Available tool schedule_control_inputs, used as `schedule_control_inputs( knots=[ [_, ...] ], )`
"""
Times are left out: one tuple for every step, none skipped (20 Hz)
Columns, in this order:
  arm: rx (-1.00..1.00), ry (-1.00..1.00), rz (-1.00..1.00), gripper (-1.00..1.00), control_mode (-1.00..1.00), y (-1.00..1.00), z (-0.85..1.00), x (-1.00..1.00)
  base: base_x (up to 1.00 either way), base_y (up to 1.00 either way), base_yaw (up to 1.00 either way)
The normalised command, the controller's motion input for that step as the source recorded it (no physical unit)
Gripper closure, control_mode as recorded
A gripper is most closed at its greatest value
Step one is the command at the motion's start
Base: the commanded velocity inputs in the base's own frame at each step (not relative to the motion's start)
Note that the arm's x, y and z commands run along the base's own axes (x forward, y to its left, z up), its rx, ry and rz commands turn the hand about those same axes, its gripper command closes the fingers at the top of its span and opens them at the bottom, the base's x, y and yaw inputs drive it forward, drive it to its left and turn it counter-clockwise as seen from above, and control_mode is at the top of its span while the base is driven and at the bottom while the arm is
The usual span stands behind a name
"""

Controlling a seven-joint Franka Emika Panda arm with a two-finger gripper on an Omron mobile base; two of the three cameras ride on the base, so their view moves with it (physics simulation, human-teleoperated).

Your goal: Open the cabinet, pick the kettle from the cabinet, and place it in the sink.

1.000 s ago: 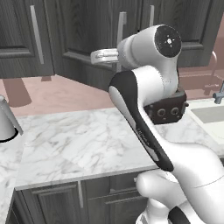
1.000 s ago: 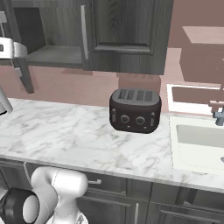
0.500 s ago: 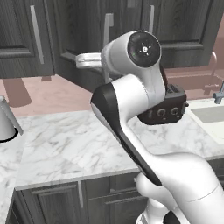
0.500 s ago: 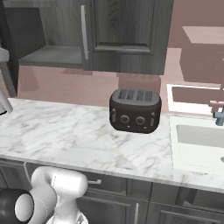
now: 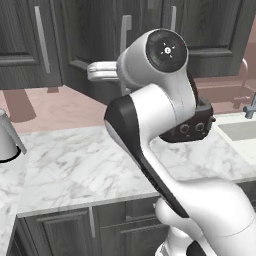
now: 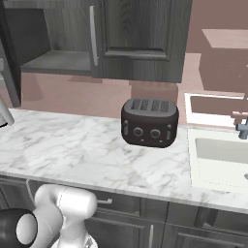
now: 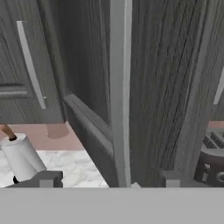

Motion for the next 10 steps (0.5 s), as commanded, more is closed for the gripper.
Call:
schedule_control_inputs(
  knots=[
    [0.08, 0.00, 0.00, -1.00, -1.00, -0.26, -0.06, -0.45, 0.00, 0.00, 0.00],
    [0.11, 0.00, 0.00, -1.00, -1.00, -0.28, -0.05, -0.52, 0.00, 0.00, 0.00],
    [0.11, 0.00, 0.00, -1.00, -1.00, -0.26, -0.05, -0.55, 0.00, 0.00, 0.00],
    [0.11, 0.00, 0.00, -1.00, -1.00, -0.25, -0.05, -0.55, 0.00, 0.00, 0.00],
    [0.11, 0.00, 0.00, -1.00, -1.00, -0.24, -0.05, -0.56, 0.00, 0.00, 0.00],
    [0.12, 0.00, 0.00, -1.00, -1.00, -0.25, -0.05, -0.54, 0.00, 0.00, 0.00],
    [0.13, 0.00, 0.00, -1.00, -1.00, -0.27, -0.05, -0.49, 0.00, 0.00, 0.00],
    [0.14, 0.00, 0.00, -1.00, -1.00, -0.35, -0.01, -0.44, 0.00, 0.00, 0.00],
    [0.17, 0.00, 0.00, -1.00, -1.00, -0.41, -0.01, -0.35, 0.00, 0.00, 0.00],
    [0.19, 0.00, 0.00, -1.00, -1.00, -0.46, 0.00, -0.28, 0.00, 0.00, 0.00]
  ],
)
